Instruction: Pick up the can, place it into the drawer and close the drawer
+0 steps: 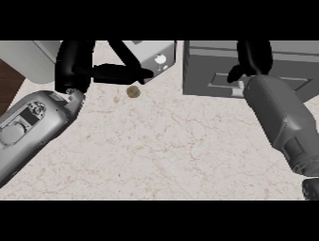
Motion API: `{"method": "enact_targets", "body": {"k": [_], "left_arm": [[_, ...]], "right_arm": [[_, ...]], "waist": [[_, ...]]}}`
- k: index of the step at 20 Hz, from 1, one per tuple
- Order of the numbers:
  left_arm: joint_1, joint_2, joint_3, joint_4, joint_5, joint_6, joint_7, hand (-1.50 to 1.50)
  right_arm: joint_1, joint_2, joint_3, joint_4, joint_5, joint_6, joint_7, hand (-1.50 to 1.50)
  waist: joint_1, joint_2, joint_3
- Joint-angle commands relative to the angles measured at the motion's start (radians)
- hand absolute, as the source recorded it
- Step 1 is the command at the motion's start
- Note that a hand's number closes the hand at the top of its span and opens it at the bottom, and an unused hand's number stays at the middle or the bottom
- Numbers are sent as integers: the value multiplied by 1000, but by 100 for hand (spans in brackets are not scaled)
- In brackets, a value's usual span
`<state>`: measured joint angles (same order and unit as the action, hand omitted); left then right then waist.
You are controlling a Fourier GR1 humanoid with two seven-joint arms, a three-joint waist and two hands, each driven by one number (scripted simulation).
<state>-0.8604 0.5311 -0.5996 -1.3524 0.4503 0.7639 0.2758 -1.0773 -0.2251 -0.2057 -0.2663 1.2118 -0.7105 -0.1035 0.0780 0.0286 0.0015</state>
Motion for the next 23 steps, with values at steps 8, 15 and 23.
{"method": "enact_targets", "body": {"k": [8, 15, 23], "left_arm": [[86, -7, 15, -51, -9, 3, -32, -150], [140, 2, 35, -55, -5, -13, -44, -150], [206, 62, 85, -126, -9, -42, -48, -150]], "right_arm": [[-89, 73, -218, -49, -273, 56, -228, -150], [-138, 103, -349, -67, -436, 179, -320, -150], [-127, 117, -449, -61, -560, 233, -389, -150]], "waist": [[3, -3, 3], [-18, -12, 1], [-27, -18, 0]]}}
